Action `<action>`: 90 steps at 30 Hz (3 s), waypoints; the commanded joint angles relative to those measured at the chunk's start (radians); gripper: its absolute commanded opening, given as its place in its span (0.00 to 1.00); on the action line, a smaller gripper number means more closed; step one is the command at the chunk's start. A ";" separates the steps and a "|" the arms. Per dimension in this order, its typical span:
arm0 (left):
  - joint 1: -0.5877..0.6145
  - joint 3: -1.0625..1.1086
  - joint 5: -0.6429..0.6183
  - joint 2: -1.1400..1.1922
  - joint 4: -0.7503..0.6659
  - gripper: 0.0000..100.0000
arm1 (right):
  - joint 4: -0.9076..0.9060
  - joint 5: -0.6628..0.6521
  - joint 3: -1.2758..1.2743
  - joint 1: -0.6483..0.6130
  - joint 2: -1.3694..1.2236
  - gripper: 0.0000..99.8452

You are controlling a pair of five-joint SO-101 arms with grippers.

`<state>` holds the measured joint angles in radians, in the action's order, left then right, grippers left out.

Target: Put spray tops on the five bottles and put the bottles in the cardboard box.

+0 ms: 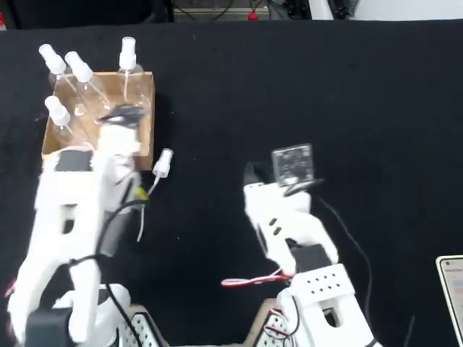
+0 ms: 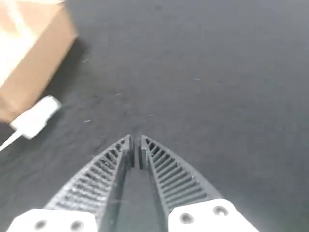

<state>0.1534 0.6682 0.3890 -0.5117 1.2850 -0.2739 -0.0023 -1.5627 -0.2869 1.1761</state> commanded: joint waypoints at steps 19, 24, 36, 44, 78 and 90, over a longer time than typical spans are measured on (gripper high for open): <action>0.260 0.456 -0.206 -0.253 -0.430 0.08 | -0.204 -0.029 0.266 -0.336 -0.008 0.03; 0.262 0.473 -0.213 -0.253 -0.431 0.08 | -0.117 -0.014 0.289 -0.377 -0.145 0.03; 0.260 0.545 -0.215 -0.253 -0.543 0.08 | -0.110 0.261 0.690 -0.427 -0.796 0.04; 0.260 0.549 -0.261 -0.253 -0.545 0.08 | -0.249 0.465 0.986 -0.448 -1.110 0.24; 0.260 0.567 -0.262 -0.255 -0.585 0.08 | -0.238 0.707 1.204 -0.344 -1.374 0.23; 0.260 0.567 -0.262 -0.255 -0.585 0.08 | -0.244 0.707 1.369 -0.341 -1.538 0.23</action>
<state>0.4097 1.2405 0.1373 -0.7449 0.7173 -0.5363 0.6928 -0.2524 -0.6460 -0.3736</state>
